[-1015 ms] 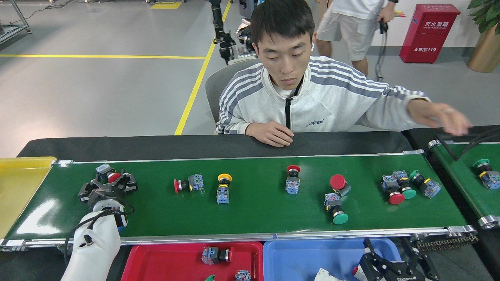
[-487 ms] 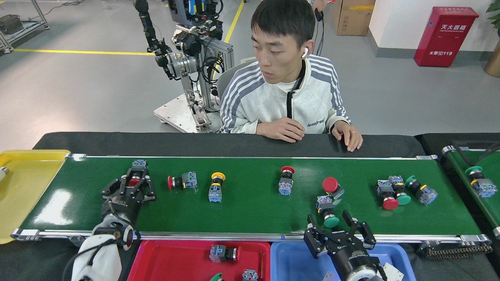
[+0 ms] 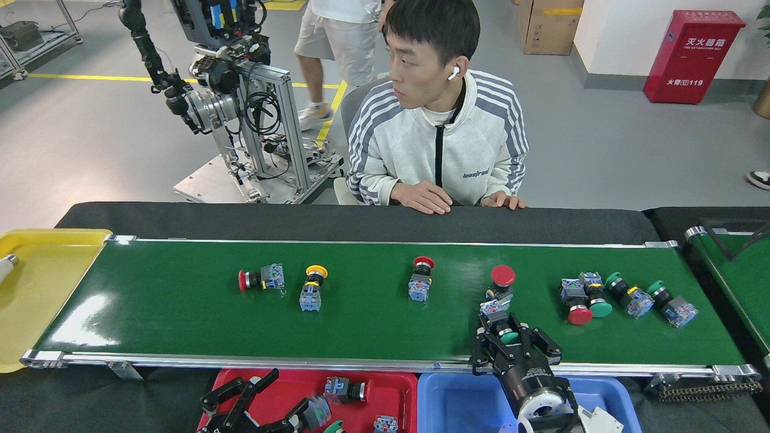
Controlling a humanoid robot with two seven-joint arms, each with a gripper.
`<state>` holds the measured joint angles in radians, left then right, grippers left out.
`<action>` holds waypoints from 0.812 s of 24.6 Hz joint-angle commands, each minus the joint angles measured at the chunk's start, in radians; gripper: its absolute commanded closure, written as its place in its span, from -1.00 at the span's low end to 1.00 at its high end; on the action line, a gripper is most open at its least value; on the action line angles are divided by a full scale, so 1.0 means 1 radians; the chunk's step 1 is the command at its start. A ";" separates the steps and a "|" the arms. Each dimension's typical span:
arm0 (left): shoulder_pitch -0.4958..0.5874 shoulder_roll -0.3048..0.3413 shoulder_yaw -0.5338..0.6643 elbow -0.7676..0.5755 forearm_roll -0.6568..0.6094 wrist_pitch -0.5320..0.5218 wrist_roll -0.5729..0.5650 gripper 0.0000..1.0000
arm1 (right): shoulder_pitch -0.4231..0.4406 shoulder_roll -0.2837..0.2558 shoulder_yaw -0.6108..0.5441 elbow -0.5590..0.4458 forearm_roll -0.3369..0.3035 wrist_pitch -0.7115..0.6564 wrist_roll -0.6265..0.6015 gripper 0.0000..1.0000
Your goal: Pick switch part from conveyor to tray
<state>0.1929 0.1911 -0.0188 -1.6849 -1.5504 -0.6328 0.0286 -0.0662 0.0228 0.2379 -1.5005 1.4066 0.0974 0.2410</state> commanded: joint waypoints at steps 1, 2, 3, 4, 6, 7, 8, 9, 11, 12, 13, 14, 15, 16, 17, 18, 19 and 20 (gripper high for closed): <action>-0.007 -0.001 0.010 -0.007 0.004 0.116 0.011 -1.00 | -0.010 -0.011 0.023 -0.030 -0.001 -0.018 -0.014 0.89; -0.006 -0.001 0.011 -0.006 0.009 0.206 0.013 -1.00 | -0.006 -0.018 0.040 -0.053 -0.001 -0.031 -0.014 0.90; -0.004 -0.001 0.016 -0.006 0.020 0.305 0.013 -1.00 | 0.000 -0.027 0.057 -0.076 -0.001 -0.050 -0.014 0.90; -0.001 0.001 0.020 -0.006 0.044 0.433 0.013 -1.00 | 0.003 -0.037 0.078 -0.109 -0.001 -0.087 -0.016 0.90; 0.003 0.010 0.042 0.008 0.099 0.588 0.014 -1.00 | 0.011 -0.050 0.113 -0.147 -0.003 -0.196 -0.031 0.89; 0.005 0.010 0.059 0.024 0.125 0.627 0.014 -1.00 | 0.014 -0.052 0.123 -0.156 -0.003 -0.272 -0.049 0.89; 0.008 0.011 0.083 0.039 0.141 0.634 0.014 -1.00 | 0.017 -0.050 0.129 -0.164 -0.003 -0.352 -0.060 0.87; 0.011 0.013 0.112 0.051 0.145 0.631 0.013 -1.00 | 0.019 -0.044 0.138 -0.167 -0.001 -0.412 -0.060 0.80; 0.013 0.014 0.146 0.071 0.148 0.624 0.010 -1.00 | 0.019 -0.040 0.189 -0.165 -0.001 -0.473 -0.062 0.52; 0.014 0.016 0.155 0.079 0.150 0.605 0.008 -1.00 | 0.020 -0.041 0.216 -0.165 -0.001 -0.487 -0.063 0.04; 0.013 0.018 0.161 0.080 0.153 0.579 0.007 -1.00 | 0.020 -0.040 0.247 -0.164 -0.001 -0.487 -0.063 -0.74; 0.013 0.019 0.168 0.080 0.153 0.556 0.005 -1.00 | 0.020 -0.038 0.279 -0.161 -0.001 -0.487 -0.063 -0.96; 0.011 0.018 0.168 0.079 0.153 0.544 0.005 -1.00 | 0.019 -0.037 0.310 -0.158 -0.001 -0.485 -0.065 -0.97; 0.008 0.016 0.163 0.077 0.155 0.541 0.005 -1.00 | 0.019 -0.032 0.328 -0.152 -0.001 -0.485 -0.065 -0.97; -0.001 0.016 0.158 0.074 0.155 0.541 0.005 -1.00 | 0.017 -0.027 0.337 -0.150 0.000 -0.484 -0.063 -0.97; -0.006 0.016 0.157 0.071 0.153 0.539 0.004 -1.00 | 0.017 -0.021 0.337 -0.150 0.000 -0.482 -0.063 -0.97; -0.010 0.013 0.157 0.068 0.151 0.536 0.004 -1.00 | 0.017 -0.018 0.336 -0.150 0.000 -0.479 -0.063 -0.97; -0.023 0.007 0.152 0.068 0.150 0.524 0.001 -1.00 | 0.017 -0.017 0.331 -0.152 0.000 -0.473 -0.063 -0.97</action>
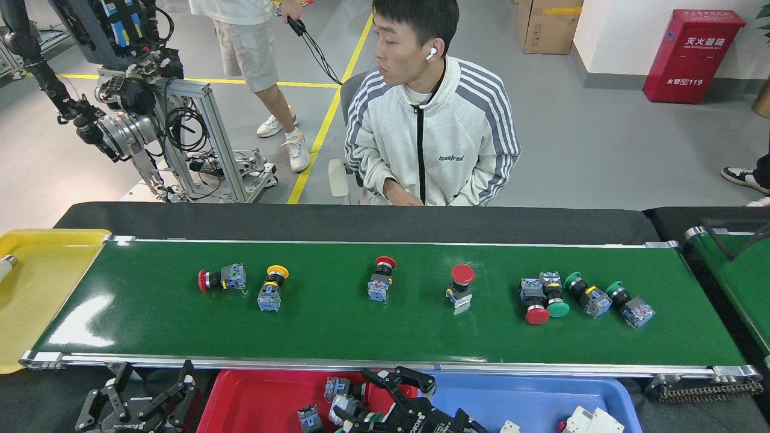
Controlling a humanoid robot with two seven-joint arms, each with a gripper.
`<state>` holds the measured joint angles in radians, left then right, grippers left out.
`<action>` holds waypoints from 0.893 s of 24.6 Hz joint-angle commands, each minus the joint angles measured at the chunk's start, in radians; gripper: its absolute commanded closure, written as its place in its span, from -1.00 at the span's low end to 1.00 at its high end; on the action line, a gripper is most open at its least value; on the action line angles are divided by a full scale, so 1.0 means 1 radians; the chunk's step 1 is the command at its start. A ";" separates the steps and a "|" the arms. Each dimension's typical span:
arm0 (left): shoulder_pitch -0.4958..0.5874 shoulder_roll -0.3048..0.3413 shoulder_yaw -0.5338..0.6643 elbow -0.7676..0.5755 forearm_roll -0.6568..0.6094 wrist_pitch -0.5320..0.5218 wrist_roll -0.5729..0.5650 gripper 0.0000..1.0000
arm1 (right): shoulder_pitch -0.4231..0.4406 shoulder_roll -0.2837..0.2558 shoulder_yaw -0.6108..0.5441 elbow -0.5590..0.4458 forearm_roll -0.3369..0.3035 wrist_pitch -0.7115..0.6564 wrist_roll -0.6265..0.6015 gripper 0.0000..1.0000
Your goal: Pick switch part from conveyor to tray
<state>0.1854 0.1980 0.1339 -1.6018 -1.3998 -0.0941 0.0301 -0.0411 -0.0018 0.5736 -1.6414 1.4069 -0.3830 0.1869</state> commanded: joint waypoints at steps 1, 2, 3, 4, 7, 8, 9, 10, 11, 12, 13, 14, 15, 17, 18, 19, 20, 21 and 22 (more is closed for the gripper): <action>-0.034 -0.002 -0.011 -0.015 -0.004 -0.036 -0.010 -1.00 | -0.006 0.011 -0.011 -0.017 -0.002 0.024 -0.009 -0.97; -0.056 -0.006 -0.028 -0.015 -0.005 -0.062 -0.033 -1.00 | 0.000 0.011 -0.029 -0.026 -0.003 0.068 -0.010 -0.97; -0.077 -0.009 -0.040 -0.014 -0.007 -0.073 -0.055 -1.00 | 0.006 0.010 -0.052 -0.037 -0.003 0.122 -0.015 -0.97; -0.107 -0.011 -0.059 -0.003 -0.007 -0.078 -0.085 -1.00 | 0.036 0.008 -0.098 -0.055 -0.003 0.242 -0.040 -0.96; -0.190 -0.029 -0.094 0.062 -0.012 -0.073 -0.107 -1.00 | 0.105 -0.003 -0.164 -0.078 -0.003 0.496 -0.161 -0.96; -0.219 -0.032 -0.102 0.097 -0.013 -0.073 -0.107 -1.00 | 0.127 -0.023 -0.199 -0.081 -0.005 0.559 -0.218 -0.96; -0.247 -0.034 -0.103 0.128 -0.013 -0.073 -0.107 -1.00 | 0.159 -0.047 -0.247 -0.081 -0.011 0.593 -0.253 -0.96; -0.270 -0.034 -0.103 0.155 -0.015 -0.073 -0.107 -1.00 | 0.197 -0.055 -0.285 -0.081 -0.012 0.599 -0.274 -0.96; -0.285 -0.034 -0.103 0.178 -0.016 -0.073 -0.107 -1.00 | 0.231 -0.052 -0.314 -0.084 -0.014 0.599 -0.288 -0.97; -0.304 -0.031 -0.103 0.212 -0.021 -0.073 -0.107 -1.00 | 0.274 -0.050 -0.348 -0.086 -0.014 0.599 -0.303 -0.97; -0.327 -0.031 -0.102 0.249 -0.028 -0.072 -0.104 -1.00 | 0.305 -0.047 -0.373 -0.086 -0.014 0.605 -0.317 -0.97; -0.346 -0.031 -0.102 0.279 -0.033 -0.072 -0.102 -1.00 | 0.319 -0.037 -0.385 -0.086 -0.014 0.608 -0.325 -0.97; -0.360 -0.031 -0.102 0.299 -0.033 -0.072 -0.101 -1.00 | 0.323 -0.020 -0.391 -0.086 -0.014 0.610 -0.325 -0.97; -0.385 -0.029 -0.102 0.344 -0.033 -0.070 -0.099 -1.00 | 0.322 0.013 -0.403 -0.084 -0.014 0.610 -0.323 -0.97; -0.403 -0.029 -0.102 0.370 -0.033 -0.070 -0.099 -0.99 | 0.313 0.020 -0.403 -0.083 -0.014 0.610 -0.319 -0.97; -0.423 -0.029 -0.102 0.401 -0.033 -0.064 -0.098 -0.98 | 0.300 0.019 -0.403 -0.081 -0.011 0.610 -0.314 -0.97; -0.454 -0.031 -0.103 0.442 -0.035 -0.050 -0.098 -0.96 | 0.274 0.013 -0.397 -0.077 -0.005 0.610 -0.310 -0.97; -0.483 -0.031 -0.105 0.485 -0.036 -0.030 -0.093 -0.91 | 0.237 0.016 -0.385 -0.064 -0.002 0.608 -0.296 -0.97; -0.501 -0.031 -0.106 0.511 -0.038 -0.015 -0.084 -0.84 | 0.211 0.019 -0.362 -0.048 0.003 0.608 -0.279 -0.97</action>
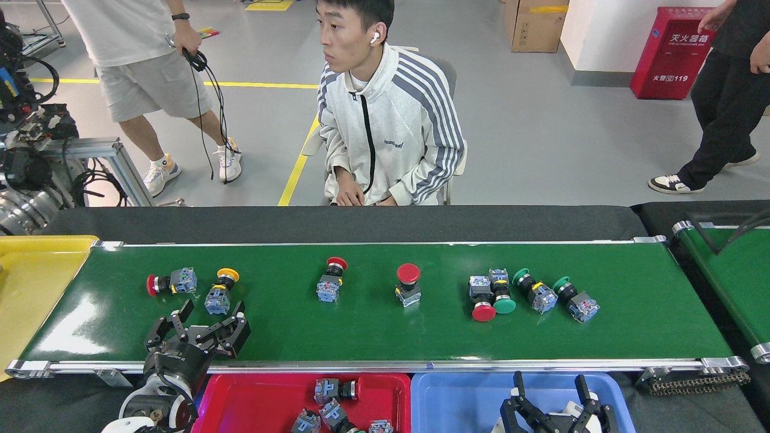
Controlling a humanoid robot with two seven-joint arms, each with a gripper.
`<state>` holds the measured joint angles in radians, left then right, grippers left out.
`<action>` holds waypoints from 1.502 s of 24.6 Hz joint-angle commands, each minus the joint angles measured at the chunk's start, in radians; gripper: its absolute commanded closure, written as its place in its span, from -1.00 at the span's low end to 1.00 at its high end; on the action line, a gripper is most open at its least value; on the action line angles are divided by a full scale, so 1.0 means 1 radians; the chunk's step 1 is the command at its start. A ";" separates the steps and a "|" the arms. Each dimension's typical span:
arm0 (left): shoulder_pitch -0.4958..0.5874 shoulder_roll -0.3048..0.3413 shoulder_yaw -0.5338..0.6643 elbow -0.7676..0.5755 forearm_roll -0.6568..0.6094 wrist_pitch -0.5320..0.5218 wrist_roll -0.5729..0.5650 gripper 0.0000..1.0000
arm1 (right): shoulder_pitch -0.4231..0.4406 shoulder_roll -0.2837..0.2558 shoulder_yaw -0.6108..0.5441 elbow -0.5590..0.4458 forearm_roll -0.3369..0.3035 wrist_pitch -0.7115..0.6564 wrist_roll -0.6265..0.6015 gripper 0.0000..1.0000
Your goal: Pick switch part from conveyor to tray
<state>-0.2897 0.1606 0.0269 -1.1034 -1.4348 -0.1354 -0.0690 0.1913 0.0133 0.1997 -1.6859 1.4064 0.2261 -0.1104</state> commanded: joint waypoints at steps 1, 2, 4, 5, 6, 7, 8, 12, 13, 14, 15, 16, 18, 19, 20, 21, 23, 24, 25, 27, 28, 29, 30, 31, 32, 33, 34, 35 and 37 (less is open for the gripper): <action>-0.052 0.007 -0.005 0.049 -0.012 0.045 0.038 -0.61 | -0.065 0.005 0.061 0.034 0.017 0.004 0.051 -0.97; -0.063 0.008 -0.008 0.073 -0.015 0.048 0.061 -0.28 | -0.107 0.014 0.090 0.068 0.031 0.009 0.074 -0.97; -0.062 0.013 -0.010 0.083 -0.015 0.039 0.101 0.43 | -0.184 0.048 0.121 0.144 0.052 0.071 0.112 -0.97; -0.057 0.013 -0.010 0.083 -0.016 0.031 0.118 0.61 | -0.216 0.070 0.138 0.181 0.054 0.096 0.123 -0.97; -0.049 0.013 -0.010 0.083 -0.018 0.020 0.129 0.74 | -0.242 0.077 0.155 0.204 0.054 0.113 0.129 -0.97; -0.032 0.013 -0.010 0.079 -0.018 0.008 0.144 0.82 | -0.270 0.082 0.176 0.233 0.054 0.119 0.135 -0.97; -0.019 0.013 -0.010 0.076 -0.019 0.003 0.153 0.86 | -0.289 0.085 0.188 0.258 0.052 0.124 0.143 -0.97; 0.030 0.022 -0.036 0.002 -0.018 -0.038 0.161 0.93 | -0.342 0.119 0.199 0.330 0.052 0.130 0.155 -0.97; 0.050 0.023 -0.051 -0.035 -0.018 -0.069 0.161 0.94 | -0.355 0.120 0.199 0.344 0.052 0.131 0.160 -0.97; 0.069 0.023 -0.061 -0.081 -0.018 -0.101 0.161 0.93 | -0.363 0.122 0.199 0.356 0.051 0.131 0.161 -0.97; 0.096 0.025 -0.070 -0.135 -0.018 -0.145 0.161 0.92 | -0.368 0.122 0.199 0.365 0.051 0.131 0.164 -0.97; 0.147 0.030 -0.073 -0.208 -0.018 -0.216 0.150 0.88 | -0.377 0.122 0.199 0.377 0.049 0.130 0.166 -0.97; 0.236 0.040 -0.070 -0.342 -0.018 -0.340 0.146 0.59 | -0.395 0.123 0.199 0.397 0.045 0.131 0.166 -0.97; 0.294 0.046 -0.071 -0.406 -0.018 -0.404 0.146 0.30 | -0.408 0.123 0.199 0.407 0.042 0.131 0.166 -0.97; 0.348 0.050 -0.068 -0.455 -0.018 -0.452 0.146 0.01 | -0.418 0.125 0.199 0.413 0.040 0.131 0.166 -0.97; 0.394 0.046 -0.064 -0.495 -0.018 -0.481 0.146 -0.39 | -0.428 0.125 0.199 0.420 0.040 0.131 0.166 -0.97; 0.461 0.030 -0.065 -0.539 -0.018 -0.484 0.147 -0.96 | -0.454 0.126 0.198 0.446 0.037 0.131 0.167 -0.97; 0.475 0.027 -0.068 -0.544 -0.018 -0.484 0.147 -0.97 | -0.467 0.129 0.198 0.462 0.037 0.131 0.167 -0.97; 0.483 0.027 -0.068 -0.546 -0.016 -0.484 0.147 -0.97 | -0.490 0.142 0.198 0.491 0.037 0.131 0.167 -0.97; 0.480 0.028 -0.064 -0.540 -0.016 -0.466 0.147 -0.97 | -0.538 0.146 0.202 0.566 0.026 0.131 0.167 -0.97; 0.475 0.028 -0.062 -0.538 -0.015 -0.448 0.147 -0.98 | -0.556 0.148 0.205 0.594 0.009 0.131 0.167 -0.95; 0.472 0.028 -0.059 -0.535 -0.013 -0.411 0.147 -0.98 | -0.578 0.148 0.210 0.617 -0.017 0.131 0.167 -0.88; 0.469 0.031 -0.051 -0.532 -0.004 -0.360 0.149 -0.98 | -0.602 0.148 0.228 0.637 -0.041 0.131 0.167 -0.68; 0.468 0.031 -0.036 -0.530 0.000 -0.329 0.149 -0.98 | -0.619 0.148 0.245 0.647 -0.046 0.130 0.167 -0.38; 0.468 0.036 -0.013 -0.530 0.002 -0.322 0.152 -0.98 | -0.632 0.148 0.261 0.658 -0.046 0.130 0.169 -0.02; 0.468 0.036 0.011 -0.532 0.005 -0.314 0.152 -0.98 | -0.638 0.148 0.270 0.667 -0.046 0.127 0.169 0.30; 0.466 0.031 0.038 -0.533 0.010 -0.305 0.152 -0.98 | -0.644 0.146 0.277 0.673 -0.046 0.122 0.169 0.59; 0.466 0.031 0.062 -0.533 0.016 -0.291 0.152 -0.98 | -0.647 0.146 0.282 0.673 -0.046 0.121 0.169 0.70; 0.465 0.034 0.129 -0.524 0.056 -0.214 0.152 -0.98 | -0.647 0.146 0.282 0.669 -0.044 0.119 0.169 0.77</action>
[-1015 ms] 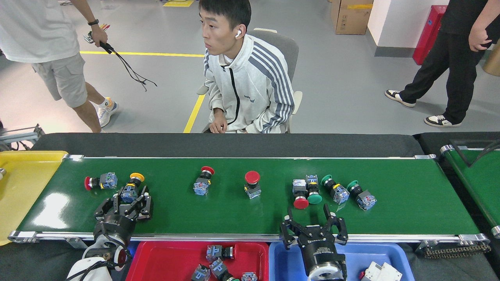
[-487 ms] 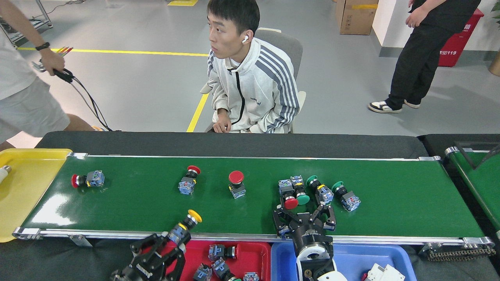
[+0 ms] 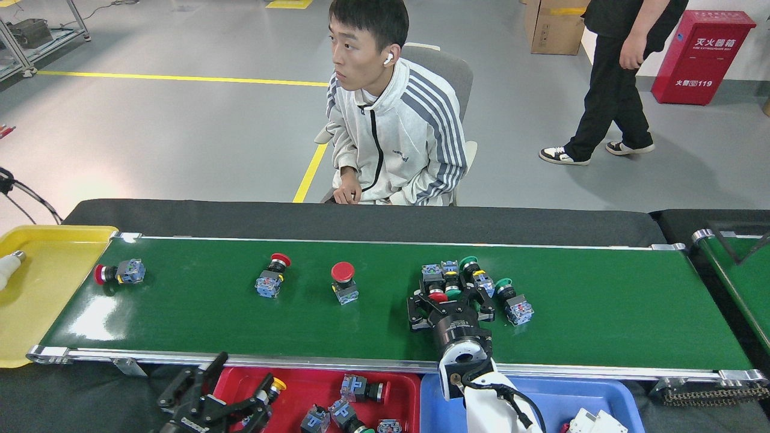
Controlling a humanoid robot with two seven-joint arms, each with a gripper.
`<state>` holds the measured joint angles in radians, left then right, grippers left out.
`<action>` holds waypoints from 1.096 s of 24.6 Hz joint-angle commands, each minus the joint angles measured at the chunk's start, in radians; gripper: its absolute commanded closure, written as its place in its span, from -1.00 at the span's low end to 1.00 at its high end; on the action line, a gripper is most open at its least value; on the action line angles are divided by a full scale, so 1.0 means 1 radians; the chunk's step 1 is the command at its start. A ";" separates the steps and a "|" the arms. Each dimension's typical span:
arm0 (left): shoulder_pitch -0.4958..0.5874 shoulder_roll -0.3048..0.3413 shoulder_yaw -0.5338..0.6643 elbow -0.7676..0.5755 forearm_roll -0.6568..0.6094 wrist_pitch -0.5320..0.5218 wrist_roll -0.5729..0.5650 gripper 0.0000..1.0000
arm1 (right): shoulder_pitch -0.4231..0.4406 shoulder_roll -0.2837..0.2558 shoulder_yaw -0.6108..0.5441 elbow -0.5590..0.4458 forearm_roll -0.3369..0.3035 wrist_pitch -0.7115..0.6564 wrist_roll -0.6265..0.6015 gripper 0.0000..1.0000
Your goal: Pick switch part from conveyor to tray
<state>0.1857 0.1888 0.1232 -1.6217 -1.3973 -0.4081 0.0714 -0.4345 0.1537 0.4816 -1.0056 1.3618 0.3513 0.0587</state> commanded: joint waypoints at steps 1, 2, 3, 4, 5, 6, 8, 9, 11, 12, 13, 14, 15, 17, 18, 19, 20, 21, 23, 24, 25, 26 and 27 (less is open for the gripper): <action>-0.012 0.011 0.053 0.005 0.037 0.084 0.011 -0.98 | -0.021 0.004 0.002 -0.016 0.000 -0.006 -0.002 0.77; -0.015 0.014 0.081 0.029 0.052 0.104 0.011 -0.98 | -0.021 0.003 0.003 -0.019 0.002 -0.008 -0.007 0.78; -0.018 0.014 0.121 0.059 0.055 0.106 0.011 -0.98 | -0.018 0.000 0.014 -0.034 0.003 -0.009 -0.013 0.78; -0.020 0.015 0.145 0.072 0.055 0.104 0.011 -0.98 | -0.013 -0.005 0.032 -0.056 0.003 -0.011 -0.023 0.78; -0.022 0.018 0.162 0.079 0.054 0.103 0.011 -0.98 | -0.006 -0.016 0.065 -0.088 0.003 -0.015 -0.042 0.78; -0.022 0.020 0.168 0.079 0.054 0.104 0.011 -0.98 | 0.016 -0.034 0.111 -0.139 0.003 -0.034 -0.050 0.78; -0.022 0.021 0.168 0.077 0.054 0.104 0.011 -0.98 | 0.076 -0.080 0.183 -0.269 0.002 -0.100 -0.050 0.76; -0.022 0.020 0.167 0.075 0.054 0.104 0.010 -0.98 | 0.106 -0.108 0.206 -0.334 0.002 -0.153 -0.048 0.76; -0.023 0.023 0.162 0.077 0.054 0.101 0.010 -0.98 | 0.174 -0.151 0.236 -0.439 0.008 -0.264 -0.045 0.73; -0.023 0.029 0.162 0.080 0.054 0.101 0.010 -0.98 | 0.197 -0.155 0.258 -0.466 0.011 -0.308 -0.045 0.56; -0.022 0.037 0.162 0.080 0.054 0.101 0.010 -0.98 | 0.208 -0.155 0.279 -0.472 0.019 -0.330 -0.046 0.05; -0.025 0.044 0.162 0.083 0.052 0.101 0.010 -0.98 | 0.217 -0.155 0.307 -0.473 0.023 -0.347 -0.051 -1.00; -0.031 0.046 0.161 0.089 0.050 0.100 0.008 -0.98 | 0.221 -0.155 0.328 -0.475 0.023 -0.354 -0.053 -1.00; -0.061 0.047 0.144 0.140 0.047 0.098 0.008 -0.98 | 0.223 -0.152 0.348 -0.475 0.023 -0.359 -0.051 -1.00; -0.091 0.049 0.124 0.169 0.046 0.095 0.008 -0.98 | 0.223 -0.151 0.350 -0.475 0.025 -0.359 -0.051 -1.00; -0.134 0.060 0.098 0.206 0.046 0.089 0.008 -0.98 | 0.223 -0.151 0.348 -0.475 0.023 -0.357 -0.048 -1.00; -0.178 0.077 0.075 0.243 0.046 0.086 0.008 -0.98 | 0.221 -0.149 0.347 -0.476 0.025 -0.354 -0.048 -1.00; -0.216 0.093 0.052 0.284 0.046 0.086 0.008 -0.98 | 0.223 -0.148 0.347 -0.482 0.023 -0.350 -0.048 -1.00; -0.279 0.107 0.023 0.352 0.046 0.087 0.011 -0.98 | 0.231 -0.158 0.327 -0.528 0.022 -0.339 -0.048 -1.00; -0.315 0.112 0.016 0.388 0.046 0.087 0.013 -0.98 | 0.249 -0.172 0.284 -0.568 0.022 -0.314 -0.048 -1.00; -0.344 0.112 0.015 0.422 0.044 0.087 0.013 -0.98 | 0.283 -0.184 0.232 -0.604 0.022 -0.278 -0.050 -1.00; -0.370 0.113 0.013 0.457 0.037 0.086 0.013 -0.98 | 0.327 -0.191 0.175 -0.636 0.022 -0.232 -0.054 -1.00; -0.393 0.118 0.001 0.497 0.017 0.086 0.016 -0.98 | 0.378 -0.197 0.120 -0.677 0.022 -0.192 -0.056 -1.00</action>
<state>-0.1802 0.2903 0.1290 -1.1452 -1.3704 -0.3191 0.0751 -0.0751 -0.0365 0.6436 -1.6421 1.3848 0.0962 0.0142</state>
